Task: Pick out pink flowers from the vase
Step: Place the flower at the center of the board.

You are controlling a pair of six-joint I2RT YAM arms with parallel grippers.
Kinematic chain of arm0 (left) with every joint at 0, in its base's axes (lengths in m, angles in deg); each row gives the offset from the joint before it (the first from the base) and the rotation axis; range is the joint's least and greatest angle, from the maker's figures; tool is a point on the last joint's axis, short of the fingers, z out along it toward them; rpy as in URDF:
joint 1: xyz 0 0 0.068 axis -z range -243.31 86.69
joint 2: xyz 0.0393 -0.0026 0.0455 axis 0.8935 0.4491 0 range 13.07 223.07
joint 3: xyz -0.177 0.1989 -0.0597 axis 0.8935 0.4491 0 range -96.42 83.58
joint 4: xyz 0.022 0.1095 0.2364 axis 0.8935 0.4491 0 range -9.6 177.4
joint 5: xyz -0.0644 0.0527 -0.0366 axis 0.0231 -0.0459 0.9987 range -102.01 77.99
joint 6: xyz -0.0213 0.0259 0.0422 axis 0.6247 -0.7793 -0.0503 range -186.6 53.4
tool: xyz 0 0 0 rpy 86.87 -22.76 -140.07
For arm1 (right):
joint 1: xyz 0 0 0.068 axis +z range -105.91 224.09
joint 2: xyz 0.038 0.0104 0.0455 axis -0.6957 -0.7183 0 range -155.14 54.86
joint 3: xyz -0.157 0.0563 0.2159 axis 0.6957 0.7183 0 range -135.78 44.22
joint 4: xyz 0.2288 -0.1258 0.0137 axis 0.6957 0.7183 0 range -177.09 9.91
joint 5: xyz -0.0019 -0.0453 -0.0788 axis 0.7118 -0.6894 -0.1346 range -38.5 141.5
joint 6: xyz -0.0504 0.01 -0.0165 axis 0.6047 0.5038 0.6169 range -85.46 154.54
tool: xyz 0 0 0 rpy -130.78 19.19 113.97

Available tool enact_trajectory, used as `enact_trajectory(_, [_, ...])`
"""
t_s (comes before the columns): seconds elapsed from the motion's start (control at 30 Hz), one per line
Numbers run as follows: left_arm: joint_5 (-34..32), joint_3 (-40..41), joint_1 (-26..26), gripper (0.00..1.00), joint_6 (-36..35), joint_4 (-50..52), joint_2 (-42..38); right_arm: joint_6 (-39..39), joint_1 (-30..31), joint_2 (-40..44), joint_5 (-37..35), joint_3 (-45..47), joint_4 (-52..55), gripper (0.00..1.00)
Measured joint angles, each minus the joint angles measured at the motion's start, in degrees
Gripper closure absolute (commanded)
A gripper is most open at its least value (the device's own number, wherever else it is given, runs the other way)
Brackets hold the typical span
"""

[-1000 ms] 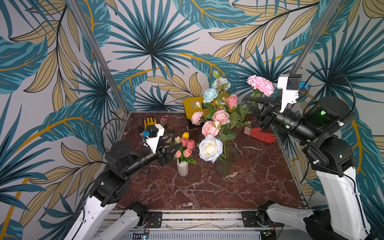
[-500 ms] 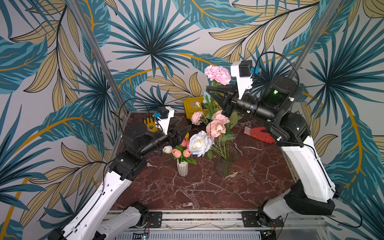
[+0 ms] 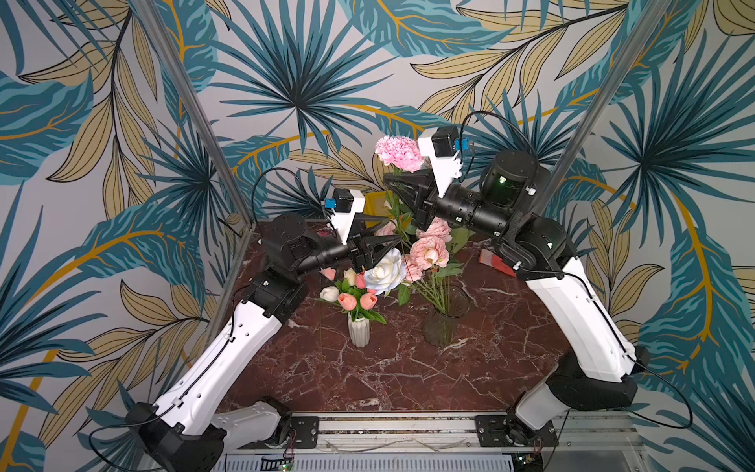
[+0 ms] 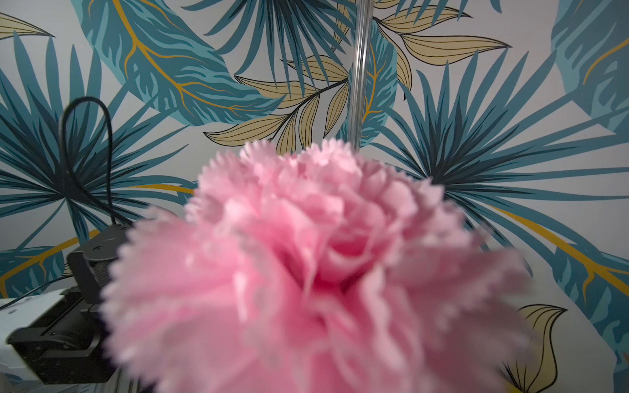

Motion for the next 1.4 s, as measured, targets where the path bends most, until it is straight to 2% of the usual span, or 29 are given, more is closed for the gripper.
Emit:
enact_trajectory(0.13, [2.67,0.0,-0.02,0.49,2.03,-0.59,1.6,0.22,0.17,0.0,-0.22,-0.07,-0.28,1.0])
enact_trajectory(0.3, [5.4,-1.18,0.31,0.78,4.0,-1.66,3.48,0.44,0.22,0.0,-0.63,-0.07,-0.28,1.0])
enact_trajectory(0.5, [7.3,-1.92,0.63,1.0,6.27,-4.24,4.11,1.03,0.22,0.35,-1.33,-0.07,-0.33,1.0])
enact_trajectory(0.57, [7.8,-1.99,0.72,1.0,7.13,-5.25,4.33,1.11,0.22,0.72,-1.51,-0.07,-0.28,0.99])
enact_trajectory(0.63, [8.17,-2.19,0.83,1.0,7.96,-6.32,4.63,1.25,0.22,1.14,-1.68,-0.07,-0.28,0.91])
enact_trajectory(0.73, [8.41,-2.82,0.94,1.0,9.4,-7.8,5.07,1.4,0.24,2.12,-1.9,0.17,-0.31,0.62])
enact_trajectory(0.83, [8.24,-3.41,0.94,1.0,11.21,-9.33,5.18,1.88,0.33,3.87,-2.01,1.64,-0.5,0.49])
enact_trajectory(1.0, [6.21,-4.81,0.92,1.0,13.22,-10.86,5.29,1.92,0.37,7.87,-2.67,6.1,-2.1,0.42])
enact_trajectory(1.17, [0.13,-5.27,0.5,1.0,13.05,-11.43,4.87,1.88,0.37,13.92,-3.87,14.82,-4.7,0.4])
enact_trajectory(1.4, [-5.73,-5.64,-7.89,1.0,15.15,-11.45,3.26,-0.04,0.37,21.16,-4.92,25.75,-9.01,0.4])
